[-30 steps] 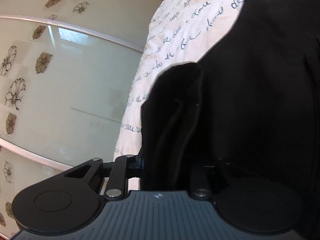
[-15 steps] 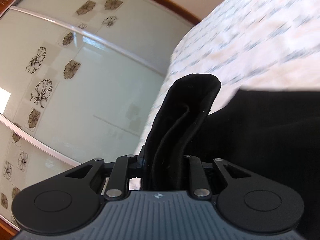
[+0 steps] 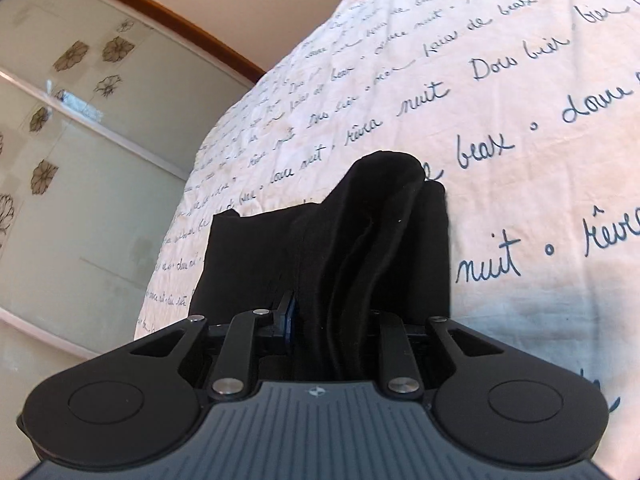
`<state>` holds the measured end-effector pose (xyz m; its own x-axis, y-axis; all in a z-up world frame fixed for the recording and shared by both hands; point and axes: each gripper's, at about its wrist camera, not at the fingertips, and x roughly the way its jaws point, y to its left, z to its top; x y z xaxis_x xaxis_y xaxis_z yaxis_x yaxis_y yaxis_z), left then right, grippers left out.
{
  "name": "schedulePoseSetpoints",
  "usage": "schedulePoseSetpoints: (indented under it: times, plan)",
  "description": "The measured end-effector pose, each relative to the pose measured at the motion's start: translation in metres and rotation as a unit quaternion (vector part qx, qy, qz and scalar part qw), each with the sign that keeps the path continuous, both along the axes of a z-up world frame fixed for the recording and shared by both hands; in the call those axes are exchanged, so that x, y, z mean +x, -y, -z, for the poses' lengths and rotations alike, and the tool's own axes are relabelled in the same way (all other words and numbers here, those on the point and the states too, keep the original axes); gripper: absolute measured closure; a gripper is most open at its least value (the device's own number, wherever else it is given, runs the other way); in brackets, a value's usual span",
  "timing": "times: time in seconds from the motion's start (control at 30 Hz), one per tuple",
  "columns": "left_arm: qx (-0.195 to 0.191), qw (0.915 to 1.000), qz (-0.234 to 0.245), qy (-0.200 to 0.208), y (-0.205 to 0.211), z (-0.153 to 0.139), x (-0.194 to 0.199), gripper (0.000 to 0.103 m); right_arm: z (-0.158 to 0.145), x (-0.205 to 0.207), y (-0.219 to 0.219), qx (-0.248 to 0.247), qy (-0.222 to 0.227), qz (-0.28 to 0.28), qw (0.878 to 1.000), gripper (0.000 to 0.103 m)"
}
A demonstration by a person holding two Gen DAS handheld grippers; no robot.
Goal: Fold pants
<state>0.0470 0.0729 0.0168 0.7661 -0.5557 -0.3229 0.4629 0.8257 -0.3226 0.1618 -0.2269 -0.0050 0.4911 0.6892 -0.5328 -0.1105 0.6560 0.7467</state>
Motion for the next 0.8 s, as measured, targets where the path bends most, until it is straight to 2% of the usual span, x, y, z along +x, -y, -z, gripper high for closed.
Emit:
schedulePoseSetpoints:
  times: [0.07, 0.17, 0.27, 0.33, 0.4, 0.43, 0.5, 0.6, 0.7, 0.77, 0.8]
  plan:
    - [0.001, 0.9994, 0.022, -0.026, 0.015, 0.009, 0.015, 0.003, 0.001, 0.004, 0.002, 0.001, 0.006, -0.004, 1.0, 0.08]
    - [0.015, 0.995, 0.03, -0.094, 0.03, 0.036, 0.034, 0.004, 0.013, 0.008, 0.01, 0.024, -0.014, 0.002, 1.0, 0.077]
    - [0.021, 0.9958, 0.022, -0.086, 0.03, 0.043, 0.031, 0.003, 0.015, -0.007, 0.041, 0.066, -0.012, 0.039, 0.997, 0.072]
    - [0.024, 0.9954, 0.019, -0.091, 0.028, 0.034, 0.028, 0.004, 0.011, -0.021, 0.065, 0.082, 0.009, 0.084, 0.993, 0.058]
    - [0.01, 0.9966, 0.022, -0.078, 0.024, 0.019, 0.029, 0.004, 0.003, -0.038, 0.086, 0.1, 0.035, 0.141, 0.984, 0.056]
    - [0.002, 0.9974, 0.025, -0.067, 0.024, 0.012, 0.033, 0.003, -0.004, -0.044, 0.089, 0.11, 0.052, 0.148, 0.981, 0.056]
    - [0.003, 0.9985, 0.022, -0.05, 0.029, -0.003, 0.05, 0.003, -0.017, -0.045, 0.079, 0.135, 0.079, 0.132, 0.979, 0.056]
    - [0.045, 0.9977, -0.012, -0.05, 0.05, -0.008, 0.089, 0.003, -0.032, -0.032, 0.043, 0.142, 0.094, 0.09, 0.981, 0.052]
    - [0.081, 0.9917, -0.051, -0.087, 0.065, 0.005, 0.132, 0.006, -0.028, -0.015, 0.009, 0.144, 0.09, 0.077, 0.982, 0.034]
    - [0.093, 0.9851, -0.074, -0.124, 0.066, 0.021, 0.151, 0.005, -0.014, -0.005, -0.003, 0.134, 0.068, 0.092, 0.984, 0.033]
    - [0.1, 0.9806, -0.083, -0.147, 0.065, 0.032, 0.158, 0.005, -0.003, -0.002, -0.006, 0.113, 0.049, 0.108, 0.987, 0.034]
